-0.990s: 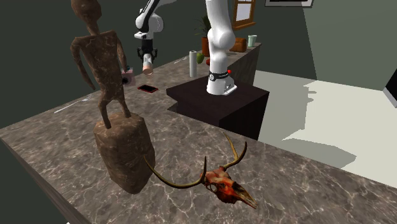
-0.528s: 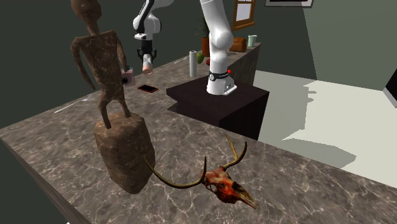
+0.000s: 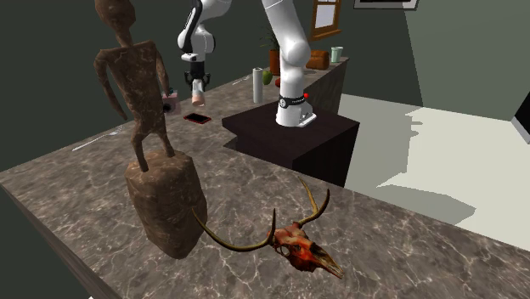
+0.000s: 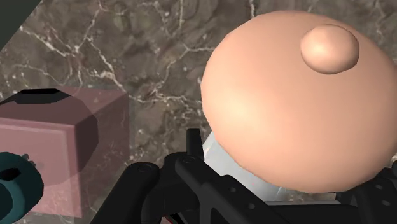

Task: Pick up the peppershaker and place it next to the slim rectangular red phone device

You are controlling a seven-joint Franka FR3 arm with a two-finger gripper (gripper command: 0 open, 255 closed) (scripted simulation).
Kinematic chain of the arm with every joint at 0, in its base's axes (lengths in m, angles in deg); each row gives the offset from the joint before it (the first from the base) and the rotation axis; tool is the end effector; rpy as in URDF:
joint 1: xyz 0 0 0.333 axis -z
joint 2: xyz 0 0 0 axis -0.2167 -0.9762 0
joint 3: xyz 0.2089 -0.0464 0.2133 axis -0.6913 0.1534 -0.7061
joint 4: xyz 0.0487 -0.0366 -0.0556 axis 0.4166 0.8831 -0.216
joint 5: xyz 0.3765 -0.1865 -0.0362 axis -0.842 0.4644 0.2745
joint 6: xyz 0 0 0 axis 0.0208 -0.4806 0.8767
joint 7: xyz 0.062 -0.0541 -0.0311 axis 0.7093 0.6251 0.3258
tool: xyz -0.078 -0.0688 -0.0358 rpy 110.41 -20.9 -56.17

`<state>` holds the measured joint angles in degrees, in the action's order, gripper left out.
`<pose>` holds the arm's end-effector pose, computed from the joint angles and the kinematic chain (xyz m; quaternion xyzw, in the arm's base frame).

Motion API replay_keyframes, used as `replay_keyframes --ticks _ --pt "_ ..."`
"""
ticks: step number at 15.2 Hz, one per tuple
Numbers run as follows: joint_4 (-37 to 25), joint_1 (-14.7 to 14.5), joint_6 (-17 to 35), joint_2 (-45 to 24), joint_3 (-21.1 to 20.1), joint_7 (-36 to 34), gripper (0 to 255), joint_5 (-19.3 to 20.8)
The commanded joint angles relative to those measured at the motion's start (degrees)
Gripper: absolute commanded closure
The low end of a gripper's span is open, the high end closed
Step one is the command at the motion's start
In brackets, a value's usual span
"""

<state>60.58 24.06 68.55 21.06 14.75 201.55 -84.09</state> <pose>0.1974 -0.5519 0.1988 0.8396 0.5394 0.0288 0.0574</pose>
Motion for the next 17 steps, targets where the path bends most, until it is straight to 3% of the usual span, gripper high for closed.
replay_keyframes --ticks 1,13,17 --pt "-0.1 0.7 1.0 -1.4 -1.0 1.1 255 -1.5" --pt "-2.1 5.9 6.6 -9.2 -7.7 6.7 255 -8.7" --pt "-2.1 6.1 6.7 -9.2 -7.8 6.6 255 -8.6"
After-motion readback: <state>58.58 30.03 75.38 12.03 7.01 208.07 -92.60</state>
